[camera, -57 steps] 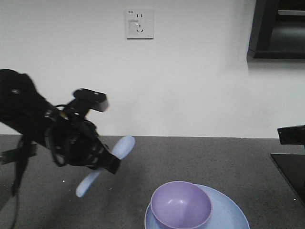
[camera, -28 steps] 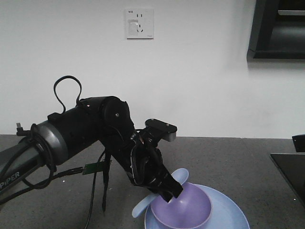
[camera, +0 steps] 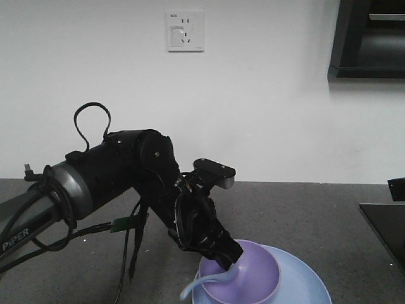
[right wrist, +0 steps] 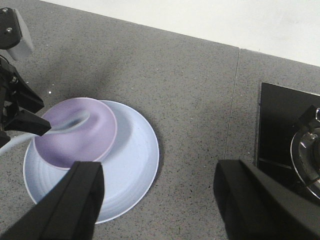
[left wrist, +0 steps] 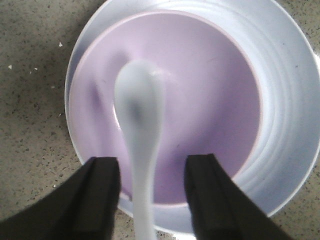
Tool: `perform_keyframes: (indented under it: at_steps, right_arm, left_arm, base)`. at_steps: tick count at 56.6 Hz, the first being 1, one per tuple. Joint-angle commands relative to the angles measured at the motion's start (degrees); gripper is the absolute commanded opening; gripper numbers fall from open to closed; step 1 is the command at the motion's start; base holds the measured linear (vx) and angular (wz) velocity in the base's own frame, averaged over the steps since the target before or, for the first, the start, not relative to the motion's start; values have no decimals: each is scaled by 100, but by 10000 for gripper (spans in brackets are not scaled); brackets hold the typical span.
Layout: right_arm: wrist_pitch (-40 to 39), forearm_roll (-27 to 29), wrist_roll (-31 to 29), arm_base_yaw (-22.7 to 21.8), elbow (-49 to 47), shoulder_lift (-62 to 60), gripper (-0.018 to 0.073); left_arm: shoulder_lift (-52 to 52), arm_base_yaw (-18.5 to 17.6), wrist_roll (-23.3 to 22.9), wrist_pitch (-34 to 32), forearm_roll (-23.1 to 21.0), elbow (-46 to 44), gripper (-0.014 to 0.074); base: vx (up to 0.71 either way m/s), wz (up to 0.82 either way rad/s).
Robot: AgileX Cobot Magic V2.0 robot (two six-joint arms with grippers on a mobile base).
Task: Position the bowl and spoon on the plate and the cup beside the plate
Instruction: 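Lower the spoon into the bowl and open left gripper, then move the left gripper to the brown paper cup and grasp it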
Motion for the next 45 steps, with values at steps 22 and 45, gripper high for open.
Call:
perform_keyframes:
  at_steps: [22,45]
  right_arm:
    - [-414,-90,0,-9,-176,-67,515]
    - [-421,-90,0,-9,-176,-67,515]
  left_arm:
    - [-1419,3,-571,188,2436,-206,524]
    - [-2608,1444,-1163,413,4051,868,524]
  base:
    - [0,0]
    - [0,0]
